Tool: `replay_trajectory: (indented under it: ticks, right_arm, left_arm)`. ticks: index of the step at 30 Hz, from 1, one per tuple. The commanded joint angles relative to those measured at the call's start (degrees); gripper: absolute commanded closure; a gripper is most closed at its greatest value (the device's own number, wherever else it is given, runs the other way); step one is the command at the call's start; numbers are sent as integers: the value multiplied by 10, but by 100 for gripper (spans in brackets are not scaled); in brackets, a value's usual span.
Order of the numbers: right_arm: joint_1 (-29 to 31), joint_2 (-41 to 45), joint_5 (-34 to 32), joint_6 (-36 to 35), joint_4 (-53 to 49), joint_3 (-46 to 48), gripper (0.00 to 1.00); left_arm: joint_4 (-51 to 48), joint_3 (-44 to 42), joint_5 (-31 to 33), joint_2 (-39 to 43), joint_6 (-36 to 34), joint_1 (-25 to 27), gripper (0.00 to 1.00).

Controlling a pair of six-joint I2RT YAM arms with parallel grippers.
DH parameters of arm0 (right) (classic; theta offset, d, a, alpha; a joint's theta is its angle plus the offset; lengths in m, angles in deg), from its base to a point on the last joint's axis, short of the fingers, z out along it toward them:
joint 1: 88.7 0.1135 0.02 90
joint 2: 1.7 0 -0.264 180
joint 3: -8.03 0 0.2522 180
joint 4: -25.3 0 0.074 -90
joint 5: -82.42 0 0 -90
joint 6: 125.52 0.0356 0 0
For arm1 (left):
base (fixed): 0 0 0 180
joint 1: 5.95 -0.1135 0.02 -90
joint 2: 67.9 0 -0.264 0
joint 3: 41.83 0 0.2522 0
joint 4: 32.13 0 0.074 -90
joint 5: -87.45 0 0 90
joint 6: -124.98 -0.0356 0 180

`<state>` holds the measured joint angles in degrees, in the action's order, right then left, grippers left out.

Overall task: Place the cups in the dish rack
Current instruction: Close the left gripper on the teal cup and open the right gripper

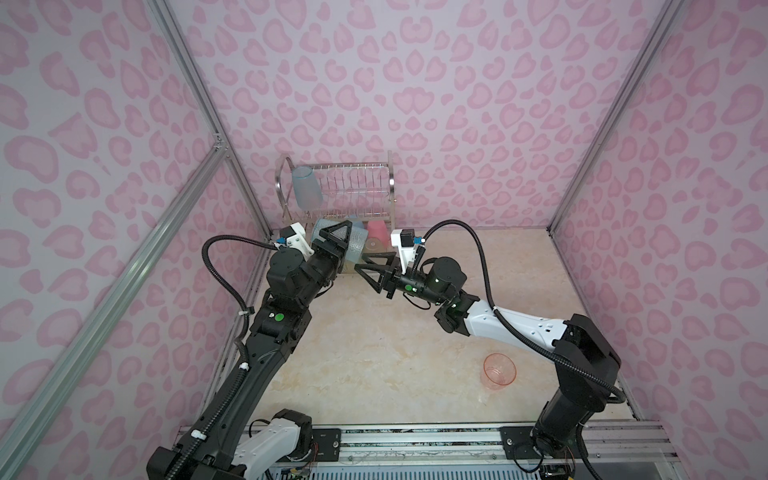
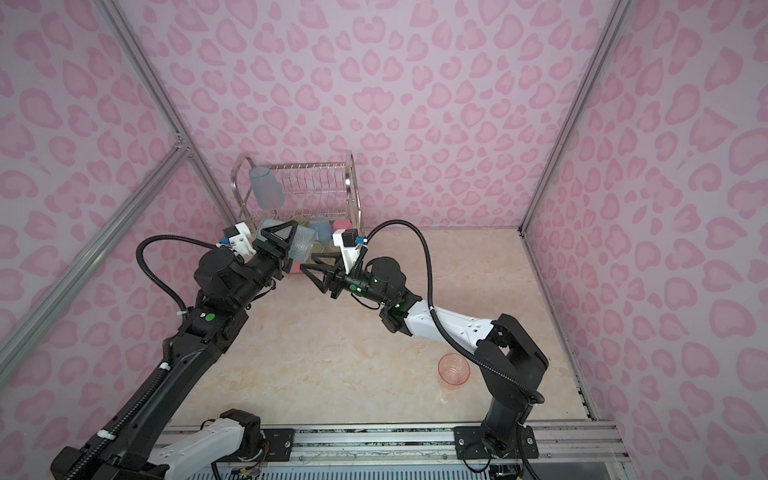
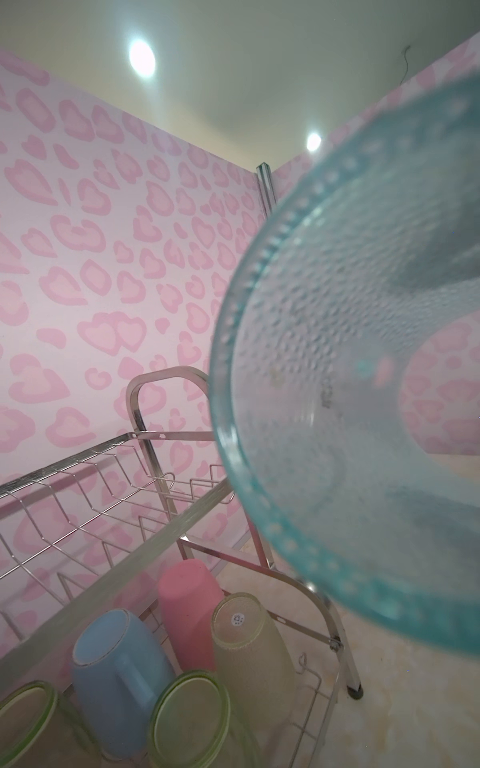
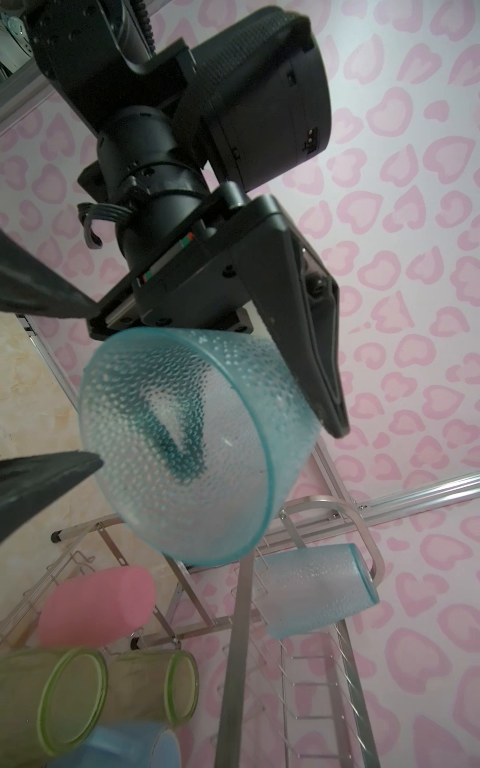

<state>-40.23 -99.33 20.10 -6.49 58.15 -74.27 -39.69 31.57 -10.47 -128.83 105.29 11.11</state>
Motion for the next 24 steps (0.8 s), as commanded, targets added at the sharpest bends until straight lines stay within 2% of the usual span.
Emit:
replay_trajectory:
  ticks: [1,8,16,24]
  right_arm:
    - [-5,19,-26,-27,-23,12,47]
    - [-32,74,-55,-51,-73,55,47]
    - [-40,166,-102,-124,-160,109,47]
    - [-49,219,-126,-149,-203,144,47]
  left_arm:
    - [-32,49,23,-18,-124,-1,26]
    - [-82,170,47,-82,-290,0,27]
    - [-153,326,129,-185,-483,0,27]
    - [-192,450,183,-304,-582,0,26]
